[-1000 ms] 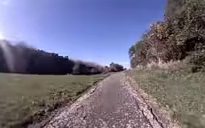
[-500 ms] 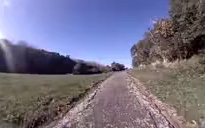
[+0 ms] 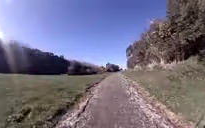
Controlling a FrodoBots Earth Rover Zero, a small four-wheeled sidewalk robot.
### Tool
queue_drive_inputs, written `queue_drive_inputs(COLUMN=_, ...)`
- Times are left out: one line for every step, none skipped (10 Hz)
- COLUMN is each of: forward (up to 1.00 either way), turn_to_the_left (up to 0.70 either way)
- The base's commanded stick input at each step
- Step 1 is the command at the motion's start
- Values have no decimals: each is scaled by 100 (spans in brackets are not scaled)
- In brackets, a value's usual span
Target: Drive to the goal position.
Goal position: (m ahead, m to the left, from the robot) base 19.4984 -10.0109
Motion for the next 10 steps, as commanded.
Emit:
queue_drive_inputs(forward=100, turn_to_the_left=-40)
queue_drive_inputs(forward=100, turn_to_the_left=-40)
queue_drive_inputs(forward=100, turn_to_the_left=-40)
queue_drive_inputs(forward=100, turn_to_the_left=-36)
queue_drive_inputs(forward=100, turn_to_the_left=-32)
queue_drive_inputs(forward=100, turn_to_the_left=0)
queue_drive_inputs(forward=100, turn_to_the_left=0)
queue_drive_inputs(forward=100, turn_to_the_left=-18)
queue_drive_inputs(forward=100, turn_to_the_left=-32)
queue_drive_inputs(forward=100, turn_to_the_left=-40)
